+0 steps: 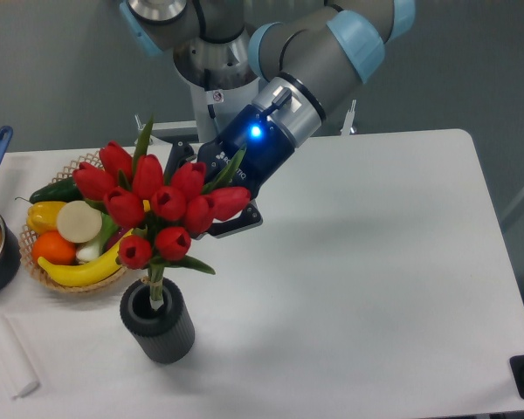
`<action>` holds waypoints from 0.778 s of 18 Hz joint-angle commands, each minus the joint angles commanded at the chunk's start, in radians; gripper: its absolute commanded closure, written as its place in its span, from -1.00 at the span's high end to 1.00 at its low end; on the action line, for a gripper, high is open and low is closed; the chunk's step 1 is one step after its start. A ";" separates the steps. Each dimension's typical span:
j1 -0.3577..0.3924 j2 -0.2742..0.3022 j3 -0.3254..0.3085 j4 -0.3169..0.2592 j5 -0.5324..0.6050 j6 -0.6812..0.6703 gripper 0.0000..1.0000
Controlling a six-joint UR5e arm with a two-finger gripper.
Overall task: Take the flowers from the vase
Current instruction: 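Raise the tulip bunch higher, clearing the stems from the vase rim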
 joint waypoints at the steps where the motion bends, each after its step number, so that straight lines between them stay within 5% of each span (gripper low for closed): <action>1: 0.006 0.000 0.000 0.000 -0.011 0.000 -0.34; 14: 0.055 -0.002 0.028 0.000 -0.028 0.002 -0.34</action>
